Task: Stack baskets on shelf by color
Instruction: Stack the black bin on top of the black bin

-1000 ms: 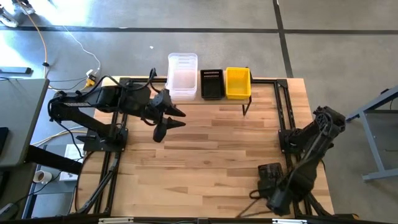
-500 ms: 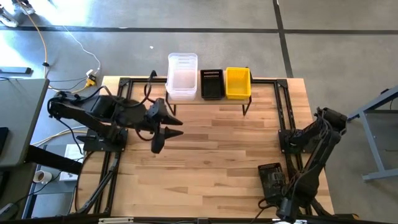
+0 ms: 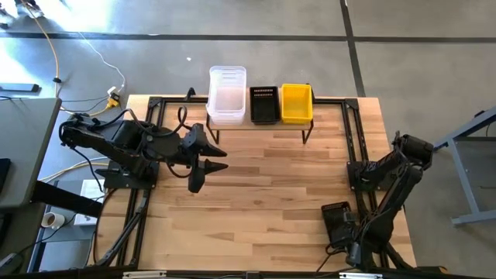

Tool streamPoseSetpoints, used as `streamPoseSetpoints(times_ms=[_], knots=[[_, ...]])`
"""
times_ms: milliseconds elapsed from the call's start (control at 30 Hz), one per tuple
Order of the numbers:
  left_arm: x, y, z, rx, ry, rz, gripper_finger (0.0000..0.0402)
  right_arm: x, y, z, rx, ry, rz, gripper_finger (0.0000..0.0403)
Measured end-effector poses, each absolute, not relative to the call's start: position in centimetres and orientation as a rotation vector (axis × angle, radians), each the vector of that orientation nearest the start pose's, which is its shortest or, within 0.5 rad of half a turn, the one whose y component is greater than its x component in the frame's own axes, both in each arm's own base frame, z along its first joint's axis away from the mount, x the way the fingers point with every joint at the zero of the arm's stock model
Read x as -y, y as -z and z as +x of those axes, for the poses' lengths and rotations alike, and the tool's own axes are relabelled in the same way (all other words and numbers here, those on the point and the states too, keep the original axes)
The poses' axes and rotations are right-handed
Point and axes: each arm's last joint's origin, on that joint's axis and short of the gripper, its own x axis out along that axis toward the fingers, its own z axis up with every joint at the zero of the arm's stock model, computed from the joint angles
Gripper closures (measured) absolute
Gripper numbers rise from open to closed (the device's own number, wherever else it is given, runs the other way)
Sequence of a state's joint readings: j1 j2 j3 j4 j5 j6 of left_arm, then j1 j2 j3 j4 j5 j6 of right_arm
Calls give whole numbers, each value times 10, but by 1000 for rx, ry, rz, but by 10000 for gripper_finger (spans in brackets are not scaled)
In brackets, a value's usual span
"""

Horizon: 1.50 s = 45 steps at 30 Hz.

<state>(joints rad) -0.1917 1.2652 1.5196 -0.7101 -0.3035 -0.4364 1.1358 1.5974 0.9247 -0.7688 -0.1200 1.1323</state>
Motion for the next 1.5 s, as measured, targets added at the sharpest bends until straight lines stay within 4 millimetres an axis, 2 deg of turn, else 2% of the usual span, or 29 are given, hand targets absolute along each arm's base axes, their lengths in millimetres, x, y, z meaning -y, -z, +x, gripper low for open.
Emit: streamPoseSetpoints(times_ms=[167,367,500,633,867,1033,1300,1500], knots=[[39,-433,245,-409,-204,-318,234,-242,-160,108,-1654,-134,144,290],[38,-433,245,-406,-223,-310,234,-247,-162,110,-1655,-135,228,386],[37,-433,245,-405,-239,-265,234,-253,-169,115,-1642,-106,317,386],[36,-433,245,-399,-276,-216,234,-257,-186,129,-1614,-90,381,399],[30,-431,242,-404,-455,-108,234,-253,-225,175,-1454,-72,477,402],[18,-429,240,-405,-608,-81,234,-234,-248,213,-1340,-61,500,403],[-8,-427,242,-477,-552,-13,234,-188,-285,270,-1164,-99,471,403],[-30,-427,241,-507,-560,5,234,-146,-312,301,-1034,-89,444,403]])
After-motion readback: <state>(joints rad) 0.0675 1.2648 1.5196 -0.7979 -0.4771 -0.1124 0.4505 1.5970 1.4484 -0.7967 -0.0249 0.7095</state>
